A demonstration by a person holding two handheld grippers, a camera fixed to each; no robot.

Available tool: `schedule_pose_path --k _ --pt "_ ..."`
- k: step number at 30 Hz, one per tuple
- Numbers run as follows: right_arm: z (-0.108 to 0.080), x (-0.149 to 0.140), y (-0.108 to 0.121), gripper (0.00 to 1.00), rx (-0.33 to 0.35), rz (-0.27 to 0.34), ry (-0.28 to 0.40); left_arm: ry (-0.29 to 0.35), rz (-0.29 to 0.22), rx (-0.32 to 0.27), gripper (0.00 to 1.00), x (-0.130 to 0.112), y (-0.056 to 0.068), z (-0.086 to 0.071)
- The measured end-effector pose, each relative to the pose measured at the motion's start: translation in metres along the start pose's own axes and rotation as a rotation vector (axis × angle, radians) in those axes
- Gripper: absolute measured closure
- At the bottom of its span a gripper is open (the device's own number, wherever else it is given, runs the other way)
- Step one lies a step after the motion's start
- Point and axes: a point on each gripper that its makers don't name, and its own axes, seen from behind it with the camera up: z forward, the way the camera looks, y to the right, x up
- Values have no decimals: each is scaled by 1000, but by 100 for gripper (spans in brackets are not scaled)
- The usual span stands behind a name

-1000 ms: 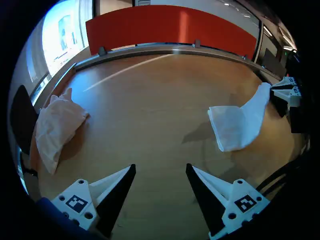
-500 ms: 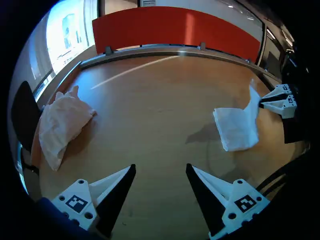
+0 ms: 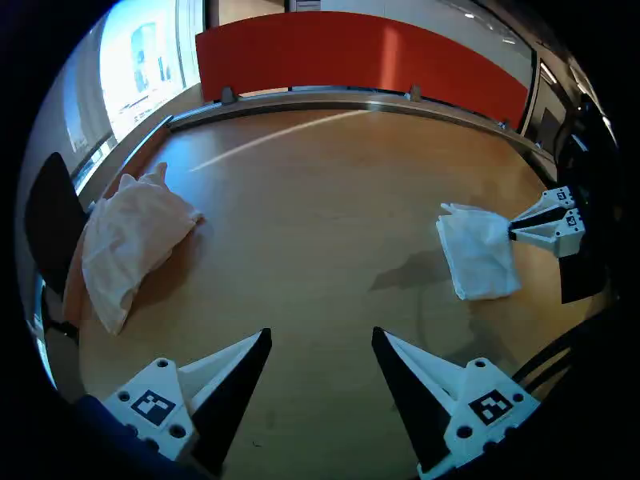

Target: Fold towel

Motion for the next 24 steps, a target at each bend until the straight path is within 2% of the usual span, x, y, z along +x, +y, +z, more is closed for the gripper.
schedule_pose_path --k 1,3,8,9,15,24 --pt "0 -1 0 93 0 2 -4 0 1 0 7 0 0 0" --pt "-2 -4 0 82 -2 5 -10 -1 3 -1 7 0 1 1" --pt "-7 -8 3 41 -12 12 -12 -2 9 -4 7 2 3 2" --pt "-8 -9 3 36 -14 14 -12 -1 10 -5 7 3 4 3" --pt "-13 -19 6 25 -23 30 -21 1 15 -10 7 6 7 3" --pt "-21 -52 8 25 -48 60 -65 3 23 -13 7 7 12 4"
